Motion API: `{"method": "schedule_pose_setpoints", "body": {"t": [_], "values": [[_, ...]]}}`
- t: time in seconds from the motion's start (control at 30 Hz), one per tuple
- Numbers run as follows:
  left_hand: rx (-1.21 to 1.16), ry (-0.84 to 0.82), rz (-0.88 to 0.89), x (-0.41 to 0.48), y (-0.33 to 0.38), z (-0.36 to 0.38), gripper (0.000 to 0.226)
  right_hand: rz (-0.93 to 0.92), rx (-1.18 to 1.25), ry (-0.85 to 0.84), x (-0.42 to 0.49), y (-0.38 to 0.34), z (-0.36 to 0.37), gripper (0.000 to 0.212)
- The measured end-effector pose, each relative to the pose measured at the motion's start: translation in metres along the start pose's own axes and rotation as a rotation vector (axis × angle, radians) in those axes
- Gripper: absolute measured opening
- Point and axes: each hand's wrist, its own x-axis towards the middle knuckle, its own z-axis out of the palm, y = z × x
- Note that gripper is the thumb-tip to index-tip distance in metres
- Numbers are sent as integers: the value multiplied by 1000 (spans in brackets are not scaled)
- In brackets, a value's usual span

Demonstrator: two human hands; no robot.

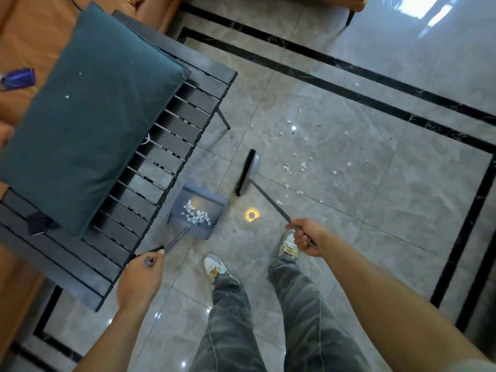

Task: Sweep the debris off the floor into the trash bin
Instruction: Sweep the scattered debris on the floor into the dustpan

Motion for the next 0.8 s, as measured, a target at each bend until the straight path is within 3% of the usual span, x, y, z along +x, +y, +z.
{"method": "schedule_pose_setpoints", "body": {"t": [0.27,0.5,0.67,0.8], "values": [[38,-48,83,7,20,6,53,13,246,162,-37,66,-84,31],[76,-129,225,14,53,12,46,-22,371,83,-90,112,-106,36],[111,-151,259,12,71,18,45,-153,389,22,-70,66,-105,30],[146,-156,279,4,79,25,45,-149,505,-9,-28,5,-92,19]]}}
